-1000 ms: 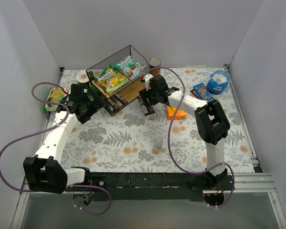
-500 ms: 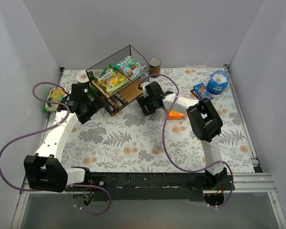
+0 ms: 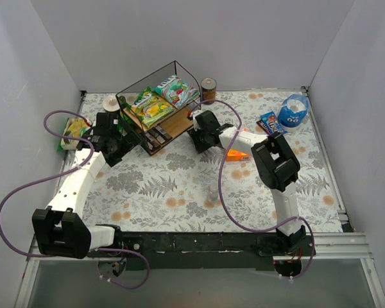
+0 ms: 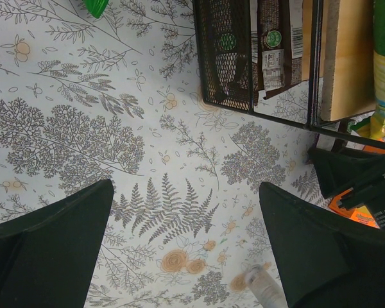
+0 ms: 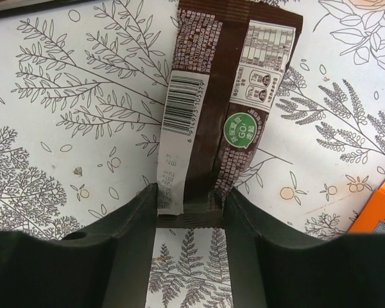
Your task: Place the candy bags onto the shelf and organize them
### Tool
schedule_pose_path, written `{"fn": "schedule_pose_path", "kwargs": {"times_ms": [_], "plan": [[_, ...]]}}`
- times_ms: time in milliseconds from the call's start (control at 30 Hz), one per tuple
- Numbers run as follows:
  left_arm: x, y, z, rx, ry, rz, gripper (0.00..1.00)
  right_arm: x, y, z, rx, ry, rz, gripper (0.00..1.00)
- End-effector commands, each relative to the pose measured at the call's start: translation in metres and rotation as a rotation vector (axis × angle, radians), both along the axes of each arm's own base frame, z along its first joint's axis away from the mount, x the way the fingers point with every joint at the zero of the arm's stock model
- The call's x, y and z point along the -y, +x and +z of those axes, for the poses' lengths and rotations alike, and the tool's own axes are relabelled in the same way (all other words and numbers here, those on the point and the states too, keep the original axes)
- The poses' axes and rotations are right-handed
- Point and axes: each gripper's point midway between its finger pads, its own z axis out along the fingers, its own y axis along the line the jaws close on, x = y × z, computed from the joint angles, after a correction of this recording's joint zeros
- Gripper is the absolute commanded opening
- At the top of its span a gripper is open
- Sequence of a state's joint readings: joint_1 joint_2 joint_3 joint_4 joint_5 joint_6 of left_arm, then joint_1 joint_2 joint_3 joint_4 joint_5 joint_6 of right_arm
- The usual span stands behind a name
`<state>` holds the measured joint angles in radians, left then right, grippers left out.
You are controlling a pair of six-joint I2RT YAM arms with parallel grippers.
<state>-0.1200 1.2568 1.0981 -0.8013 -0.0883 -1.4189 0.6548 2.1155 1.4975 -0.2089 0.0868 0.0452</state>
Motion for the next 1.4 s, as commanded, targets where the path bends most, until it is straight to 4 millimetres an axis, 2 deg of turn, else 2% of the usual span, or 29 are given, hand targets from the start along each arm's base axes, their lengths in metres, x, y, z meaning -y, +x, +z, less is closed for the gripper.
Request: {"fn": "schedule_pose_path", "kwargs": {"times_ms": [0,67,300,500,567,633,667,733,800,833,967,1100,1367], "plan": [[-0.003,-0.001,0.008,0.024,0.013,0.002,0.98,0.006,-0.001,0.013,0.046,0.003,-0.015,0.45],[-0.002,-0.001,0.009,0.027,0.012,0.001,0.98,0.004,-0.002,0.018,0.072,0.022,-0.006,0.42],[-0.003,-0.001,0.009,0.026,0.016,0.004,0.98,-0.012,0.003,0.073,0.235,0.141,0.031,0.41],[-0.004,-0.001,0.011,0.026,0.021,0.01,0.98,-0.03,0.01,0.096,0.292,0.206,0.072,0.4],[-0.005,-0.001,0.013,0.028,0.024,0.01,0.98,-0.035,0.014,0.094,0.293,0.213,0.073,0.39],[-0.007,-0.001,0.016,0.032,0.03,0.016,0.98,-0.043,0.019,0.101,0.306,0.239,0.086,0.39],[-0.007,-0.001,0.017,0.03,0.031,0.016,0.98,-0.047,0.021,0.096,0.3,0.244,0.09,0.38],[-0.007,-0.001,0.02,0.034,0.033,0.018,0.98,-0.057,0.025,0.104,0.316,0.278,0.108,0.38],[-0.008,-0.002,0.022,0.034,0.035,0.022,0.98,-0.063,0.031,0.102,0.326,0.293,0.111,0.38],[-0.008,-0.002,0.023,0.036,0.033,0.025,0.98,-0.068,0.037,0.11,0.34,0.31,0.109,0.38],[-0.009,-0.004,0.03,0.047,0.032,0.031,0.98,-0.087,0.042,0.101,0.327,0.345,0.143,0.38],[-0.014,-0.004,0.042,0.071,0.047,0.05,0.98,-0.096,0.047,0.095,0.332,0.372,0.145,0.38],[-0.015,-0.003,0.041,0.05,0.055,0.065,0.98,-0.107,0.054,0.089,0.358,0.405,0.149,0.39]]}}
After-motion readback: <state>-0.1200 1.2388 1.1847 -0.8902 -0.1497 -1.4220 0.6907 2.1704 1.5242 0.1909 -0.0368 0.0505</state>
